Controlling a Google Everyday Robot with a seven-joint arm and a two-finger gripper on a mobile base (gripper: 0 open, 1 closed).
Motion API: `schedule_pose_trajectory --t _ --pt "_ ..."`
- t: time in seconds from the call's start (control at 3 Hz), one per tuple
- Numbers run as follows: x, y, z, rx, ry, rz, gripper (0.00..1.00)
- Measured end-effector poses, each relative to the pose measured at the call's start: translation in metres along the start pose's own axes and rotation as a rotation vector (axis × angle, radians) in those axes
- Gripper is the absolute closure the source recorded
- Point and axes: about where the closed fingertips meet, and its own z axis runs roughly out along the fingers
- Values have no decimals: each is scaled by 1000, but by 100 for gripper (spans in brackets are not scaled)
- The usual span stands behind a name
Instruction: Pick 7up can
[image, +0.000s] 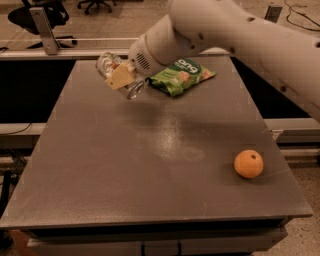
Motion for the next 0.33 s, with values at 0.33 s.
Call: schedule_pose_trajectory --t 0.33 --pt "-1 -34 -45 -35 -181 28 100"
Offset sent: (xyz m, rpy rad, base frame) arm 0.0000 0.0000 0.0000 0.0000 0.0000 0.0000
